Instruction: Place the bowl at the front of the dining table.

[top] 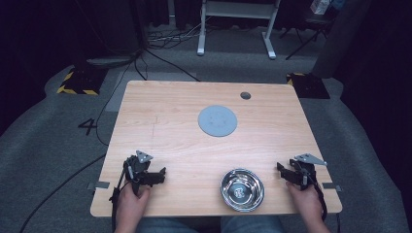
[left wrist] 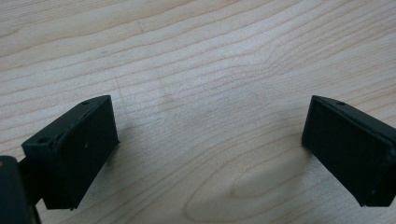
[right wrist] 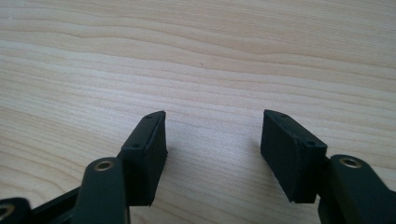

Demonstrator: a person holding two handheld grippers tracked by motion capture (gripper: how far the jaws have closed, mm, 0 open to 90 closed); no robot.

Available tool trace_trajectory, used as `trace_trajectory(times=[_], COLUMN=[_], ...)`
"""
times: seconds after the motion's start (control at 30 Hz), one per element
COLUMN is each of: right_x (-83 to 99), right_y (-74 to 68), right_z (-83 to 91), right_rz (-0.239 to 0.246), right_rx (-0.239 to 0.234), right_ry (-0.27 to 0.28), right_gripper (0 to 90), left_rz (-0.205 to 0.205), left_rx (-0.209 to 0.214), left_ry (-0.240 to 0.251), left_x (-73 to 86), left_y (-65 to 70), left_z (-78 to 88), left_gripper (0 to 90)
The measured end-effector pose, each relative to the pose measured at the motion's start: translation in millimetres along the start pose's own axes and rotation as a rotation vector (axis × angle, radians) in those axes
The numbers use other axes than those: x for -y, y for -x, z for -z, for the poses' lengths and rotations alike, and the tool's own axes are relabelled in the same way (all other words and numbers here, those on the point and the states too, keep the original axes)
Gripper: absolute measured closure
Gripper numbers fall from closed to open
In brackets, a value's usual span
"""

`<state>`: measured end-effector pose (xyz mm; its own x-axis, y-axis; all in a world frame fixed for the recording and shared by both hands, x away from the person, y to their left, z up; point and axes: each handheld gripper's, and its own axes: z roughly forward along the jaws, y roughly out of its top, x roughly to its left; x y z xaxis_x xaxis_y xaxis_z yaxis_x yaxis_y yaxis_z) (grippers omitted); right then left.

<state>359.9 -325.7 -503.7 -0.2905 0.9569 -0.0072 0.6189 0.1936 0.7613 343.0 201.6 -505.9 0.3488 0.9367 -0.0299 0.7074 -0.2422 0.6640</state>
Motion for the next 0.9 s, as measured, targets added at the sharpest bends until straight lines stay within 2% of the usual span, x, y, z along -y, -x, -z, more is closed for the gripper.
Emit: trace_trajectory(times=[0.07, 0.17, 0.2, 0.27, 0.9], right_x=[-0.1, -0.7, -0.8, -1.1, -2.9], right_y=[0.1, 1.9, 1.2, 2.7, 2.2], right_z=[-0.2, -1.3, -1.6, -2.4, -2.0], right_rz=[0.004, -0.015, -0.018, -0.039, -0.035], right_rx=[-0.003, 0.013, 0.034, 0.038, 0.034], right_ry=[0.000, -0.009, -0.012, -0.019, -0.033], right_gripper=[38.5, 30.3, 24.8, 24.6, 26.2], left_rz=[0.001, 0.000, 0.000, 0.000, 0.003], left_rx=[0.000, 0.000, 0.000, 0.000, 0.001], left_ry=[0.000, 0.000, 0.000, 0.000, 0.002], left_x=[0.0, 0.0, 0.0, 0.0, 0.5], left_y=[0.1, 0.0, 0.0, 0.0, 0.5], left_z=[0.0, 0.0, 0.0, 0.0, 0.4], left_gripper=[3.7, 3.7, 3.7, 3.7, 3.6])
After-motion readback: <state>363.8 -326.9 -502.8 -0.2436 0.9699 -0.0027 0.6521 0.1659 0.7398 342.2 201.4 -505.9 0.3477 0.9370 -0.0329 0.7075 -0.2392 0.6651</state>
